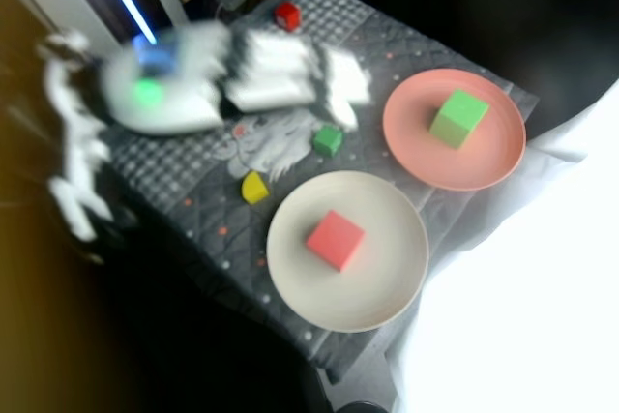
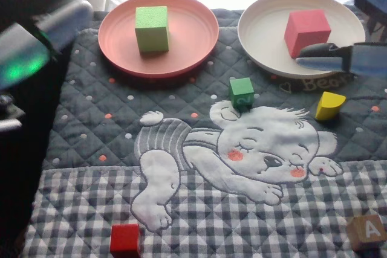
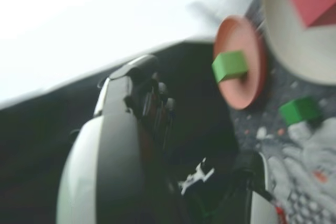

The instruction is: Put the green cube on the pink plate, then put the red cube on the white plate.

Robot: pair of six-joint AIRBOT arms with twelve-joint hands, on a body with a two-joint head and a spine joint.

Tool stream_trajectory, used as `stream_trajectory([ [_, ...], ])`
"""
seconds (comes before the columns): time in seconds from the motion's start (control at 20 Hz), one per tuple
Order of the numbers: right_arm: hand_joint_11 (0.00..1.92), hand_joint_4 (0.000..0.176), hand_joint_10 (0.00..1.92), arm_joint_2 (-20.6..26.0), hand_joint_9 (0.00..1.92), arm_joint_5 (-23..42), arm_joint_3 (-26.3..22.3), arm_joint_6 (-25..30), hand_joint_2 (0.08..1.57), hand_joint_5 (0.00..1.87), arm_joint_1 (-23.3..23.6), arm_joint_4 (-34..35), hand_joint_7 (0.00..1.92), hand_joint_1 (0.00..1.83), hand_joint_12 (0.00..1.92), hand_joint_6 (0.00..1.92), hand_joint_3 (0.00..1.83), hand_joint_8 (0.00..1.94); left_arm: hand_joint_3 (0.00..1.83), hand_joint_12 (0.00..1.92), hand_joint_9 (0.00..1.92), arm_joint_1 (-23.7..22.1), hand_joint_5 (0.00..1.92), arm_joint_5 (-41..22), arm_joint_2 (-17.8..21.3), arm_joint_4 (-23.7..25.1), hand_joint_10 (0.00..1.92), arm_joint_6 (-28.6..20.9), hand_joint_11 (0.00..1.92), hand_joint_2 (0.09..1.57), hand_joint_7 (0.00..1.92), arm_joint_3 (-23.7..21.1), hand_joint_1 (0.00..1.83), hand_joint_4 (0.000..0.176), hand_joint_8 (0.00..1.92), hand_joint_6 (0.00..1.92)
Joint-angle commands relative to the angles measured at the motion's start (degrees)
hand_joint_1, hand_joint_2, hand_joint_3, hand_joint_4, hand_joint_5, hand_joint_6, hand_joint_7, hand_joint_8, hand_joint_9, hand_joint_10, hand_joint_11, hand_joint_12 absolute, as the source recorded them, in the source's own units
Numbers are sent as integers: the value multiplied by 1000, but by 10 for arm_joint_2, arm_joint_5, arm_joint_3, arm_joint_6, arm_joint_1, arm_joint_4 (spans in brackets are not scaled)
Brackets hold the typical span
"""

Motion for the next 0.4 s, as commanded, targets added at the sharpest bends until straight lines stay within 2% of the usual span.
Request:
stream_trajectory([
  [0.0,0,0,13,7,251,-138,-8,-2,1075,282,-3,19,293,734,1114,16,27,9,0,1106,782,-8,647,-87,11,16,39,-2,449,1209,750,-5,728,0,16,13],
  [0.05,0,0,13,12,251,-166,-16,-4,1075,282,-18,19,293,734,1114,16,27,9,0,1106,782,-16,647,-87,15,23,39,-2,449,1209,750,-8,728,0,16,13],
  [0.1,0,0,7,18,204,-205,-27,-10,1146,205,-34,19,247,708,903,8,33,5,0,1090,748,-25,554,-87,17,35,12,-2,419,1182,712,-10,686,0,0,0],
  [0.15,0,0,7,21,204,-232,-37,-20,1146,205,-47,19,247,708,903,8,33,5,0,1090,748,-33,554,-87,17,45,12,-2,419,1182,712,-10,686,0,0,0],
  [0.2,0,0,16,24,228,-259,-46,-29,1189,279,-60,19,271,607,738,78,19,21,0,982,636,-41,453,-87,17,56,0,-2,346,1139,445,-11,643,0,0,0],
  [0.25,0,0,10,25,218,-295,-55,-38,1208,142,-80,19,263,545,597,22,20,12,0,997,566,-49,331,-87,17,66,0,-2,118,1164,375,-13,619,0,0,1],
  [0.3,0,0,12,27,230,-324,-61,-45,1220,105,-96,19,258,529,660,7,17,7,2,1098,503,-56,244,-87,19,75,0,-2,48,1206,325,-17,572,0,0,0],
  [0.35,0,0,3,28,182,-354,-70,-59,1319,108,-112,19,177,222,593,7,32,1,8,780,343,-62,218,-87,21,85,5,-2,9,1236,151,-23,544,14,5,7],
])
